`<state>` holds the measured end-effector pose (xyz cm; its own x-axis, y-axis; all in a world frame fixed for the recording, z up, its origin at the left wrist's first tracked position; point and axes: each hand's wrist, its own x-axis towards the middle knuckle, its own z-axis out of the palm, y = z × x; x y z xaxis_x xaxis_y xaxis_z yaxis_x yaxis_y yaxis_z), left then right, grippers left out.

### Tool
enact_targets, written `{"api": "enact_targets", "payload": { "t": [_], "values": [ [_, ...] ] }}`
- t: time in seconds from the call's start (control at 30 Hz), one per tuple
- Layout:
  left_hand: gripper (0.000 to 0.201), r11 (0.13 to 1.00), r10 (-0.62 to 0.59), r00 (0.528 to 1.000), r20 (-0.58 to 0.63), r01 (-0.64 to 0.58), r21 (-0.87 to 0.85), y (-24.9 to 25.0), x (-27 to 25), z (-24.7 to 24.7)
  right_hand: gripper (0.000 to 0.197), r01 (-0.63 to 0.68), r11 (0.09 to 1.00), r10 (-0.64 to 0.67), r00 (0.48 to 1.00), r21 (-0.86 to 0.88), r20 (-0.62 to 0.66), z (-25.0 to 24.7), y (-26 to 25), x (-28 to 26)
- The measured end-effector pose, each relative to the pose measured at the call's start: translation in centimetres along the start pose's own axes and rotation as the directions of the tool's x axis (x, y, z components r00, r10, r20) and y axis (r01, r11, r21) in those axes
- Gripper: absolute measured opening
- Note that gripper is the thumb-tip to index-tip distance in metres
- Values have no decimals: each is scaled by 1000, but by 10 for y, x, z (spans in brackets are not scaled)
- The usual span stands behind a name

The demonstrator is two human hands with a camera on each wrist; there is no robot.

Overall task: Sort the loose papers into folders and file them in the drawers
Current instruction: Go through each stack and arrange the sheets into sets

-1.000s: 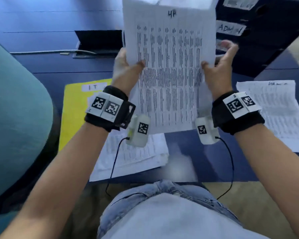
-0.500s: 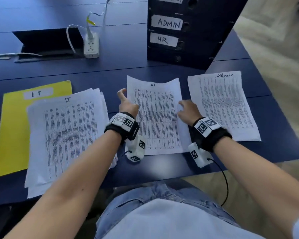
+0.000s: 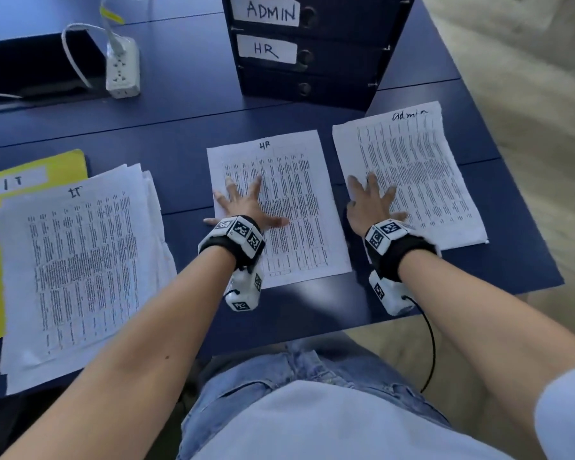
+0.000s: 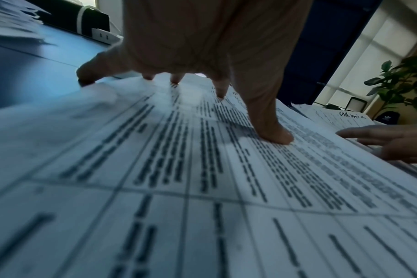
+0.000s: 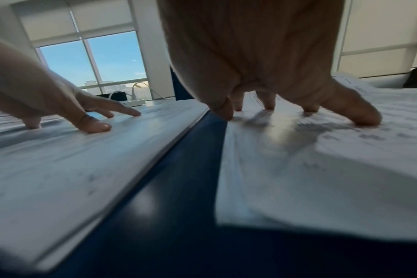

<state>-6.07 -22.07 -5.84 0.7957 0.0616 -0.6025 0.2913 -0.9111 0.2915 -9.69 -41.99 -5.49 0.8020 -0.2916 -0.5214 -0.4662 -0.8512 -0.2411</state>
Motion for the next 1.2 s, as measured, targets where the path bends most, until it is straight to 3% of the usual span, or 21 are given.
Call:
{"api": "enact_targets", "payload": {
  "t": [0.5, 0.67, 0.77, 0.97, 1.07, 1.2],
  "values": [
    [109, 995, 93, 996, 12, -94, 37, 50, -3, 13, 56, -25, 998, 24, 999, 55, 28, -20, 25, 12],
    [104, 992, 112, 994, -5, -112, -61, 46, -5, 8, 52, 17, 998, -11, 996, 63, -91, -24, 3, 6],
    [85, 980, 138, 987, -78, -147, -136, 36, -7, -9, 51, 113, 989, -99, 985, 95, -143, -25, -29, 0],
    [40, 941, 148, 937, -318, -232, -245, -28, 1, -80, 44, 357, 916, -314, 922, 182, -227, -17, -120, -18],
    [33, 939, 115, 902, -416, -235, -250, -80, -2, -125, 40, 491, 848, -446, 864, 201, -233, 0, -173, -36],
    [27, 962, 24, 888, -459, -146, -233, -163, -2, -169, 39, 593, 787, -572, 804, 170, -160, 30, -241, -69]
  ]
}}
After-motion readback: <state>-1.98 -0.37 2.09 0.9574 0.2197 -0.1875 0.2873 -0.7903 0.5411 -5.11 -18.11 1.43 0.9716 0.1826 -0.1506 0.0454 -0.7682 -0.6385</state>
